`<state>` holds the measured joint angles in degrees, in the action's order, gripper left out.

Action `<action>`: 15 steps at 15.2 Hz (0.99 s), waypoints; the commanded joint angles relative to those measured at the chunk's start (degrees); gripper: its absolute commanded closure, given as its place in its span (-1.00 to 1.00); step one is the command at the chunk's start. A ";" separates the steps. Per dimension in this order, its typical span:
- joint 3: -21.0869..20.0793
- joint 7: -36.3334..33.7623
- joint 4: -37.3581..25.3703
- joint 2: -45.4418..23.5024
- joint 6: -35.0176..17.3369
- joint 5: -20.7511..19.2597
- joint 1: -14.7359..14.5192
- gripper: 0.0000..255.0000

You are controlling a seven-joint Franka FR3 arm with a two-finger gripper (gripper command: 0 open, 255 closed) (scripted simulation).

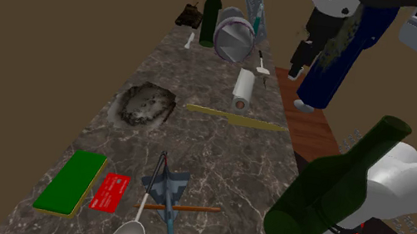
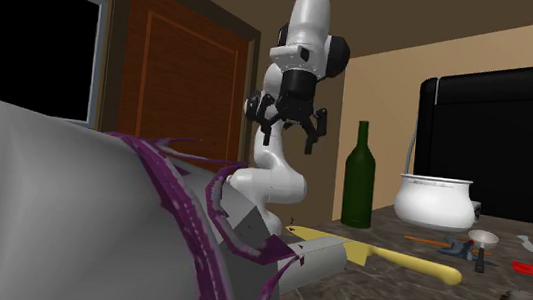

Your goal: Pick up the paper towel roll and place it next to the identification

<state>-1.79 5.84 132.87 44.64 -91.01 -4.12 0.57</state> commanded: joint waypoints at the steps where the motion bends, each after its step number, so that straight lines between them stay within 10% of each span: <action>1: 0.00 0.00 0.00 0.00 0.00 0.00 0.00 -1.00; 15: -15.59 -52.93 -8.00 -29.14 -15.17 -0.63 13.43 -1.00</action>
<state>-16.52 -42.60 126.45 18.50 -105.36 -4.09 13.03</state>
